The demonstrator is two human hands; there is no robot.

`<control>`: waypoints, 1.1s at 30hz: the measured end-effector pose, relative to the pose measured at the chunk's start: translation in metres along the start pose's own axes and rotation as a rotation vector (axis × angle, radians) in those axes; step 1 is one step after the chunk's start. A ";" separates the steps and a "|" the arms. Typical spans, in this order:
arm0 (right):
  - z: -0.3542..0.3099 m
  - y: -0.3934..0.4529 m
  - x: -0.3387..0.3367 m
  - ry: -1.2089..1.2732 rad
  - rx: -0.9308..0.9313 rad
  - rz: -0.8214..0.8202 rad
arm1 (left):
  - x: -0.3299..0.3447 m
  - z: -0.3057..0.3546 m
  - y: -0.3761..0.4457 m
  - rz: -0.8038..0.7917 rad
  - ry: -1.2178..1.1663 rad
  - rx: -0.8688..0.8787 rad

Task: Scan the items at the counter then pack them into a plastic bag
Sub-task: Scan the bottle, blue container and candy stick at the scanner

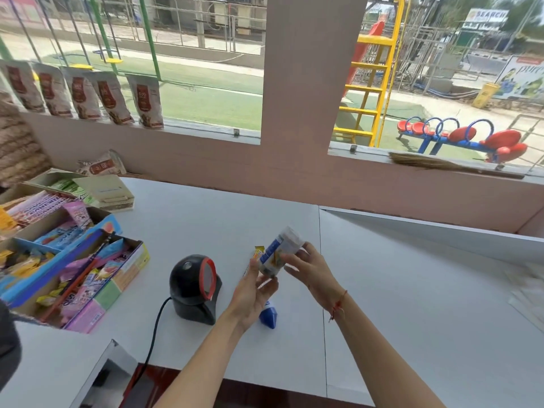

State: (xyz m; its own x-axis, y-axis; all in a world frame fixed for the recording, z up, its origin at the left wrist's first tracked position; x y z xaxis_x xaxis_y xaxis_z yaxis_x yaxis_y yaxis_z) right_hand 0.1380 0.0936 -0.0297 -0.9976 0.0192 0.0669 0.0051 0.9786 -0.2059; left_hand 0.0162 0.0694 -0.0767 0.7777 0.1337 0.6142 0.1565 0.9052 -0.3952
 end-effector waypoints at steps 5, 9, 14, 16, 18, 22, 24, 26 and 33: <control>-0.025 -0.021 0.039 -0.212 -0.226 0.113 | -0.030 -0.008 -0.024 0.089 -0.391 -0.038; -0.022 -0.033 0.067 -0.302 -0.312 0.115 | -0.058 -0.010 -0.040 0.155 -0.553 0.023; -0.024 -0.013 0.048 -0.353 -0.310 0.262 | -0.069 0.005 -0.031 0.335 0.275 0.244; -0.015 -0.001 0.019 -0.380 -0.241 0.372 | -0.065 0.019 -0.027 0.400 0.791 0.393; 0.001 0.010 -0.009 -0.426 -0.156 0.432 | -0.062 0.020 -0.018 0.410 0.977 0.401; 0.024 0.023 -0.033 -0.473 -0.096 0.430 | -0.055 0.018 -0.002 0.481 1.119 0.379; 0.025 0.027 -0.031 -0.480 -0.098 0.380 | -0.047 0.020 0.003 0.505 1.263 0.366; 0.031 0.027 -0.032 -0.558 -0.084 0.355 | -0.040 0.016 0.009 0.486 1.392 0.290; 0.081 -0.028 -0.048 -0.431 0.059 0.320 | -0.055 -0.009 0.007 0.419 0.536 0.080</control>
State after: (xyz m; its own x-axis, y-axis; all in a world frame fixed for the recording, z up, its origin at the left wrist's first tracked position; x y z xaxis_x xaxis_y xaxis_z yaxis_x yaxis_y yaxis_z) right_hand 0.1803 0.0482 -0.1061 -0.8848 0.2169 -0.4125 0.3223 0.9241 -0.2053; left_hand -0.0205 0.0647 -0.1197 0.9599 0.2802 -0.0108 -0.2534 0.8503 -0.4612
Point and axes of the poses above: each hand's wrist, its own y-axis towards the middle knuckle, its own x-axis out of the palm, z = x × y, the point moved 9 cm from there along y, towards the middle knuckle, and after that the axes turned 7 degrees about z, right-handed, at the moved point
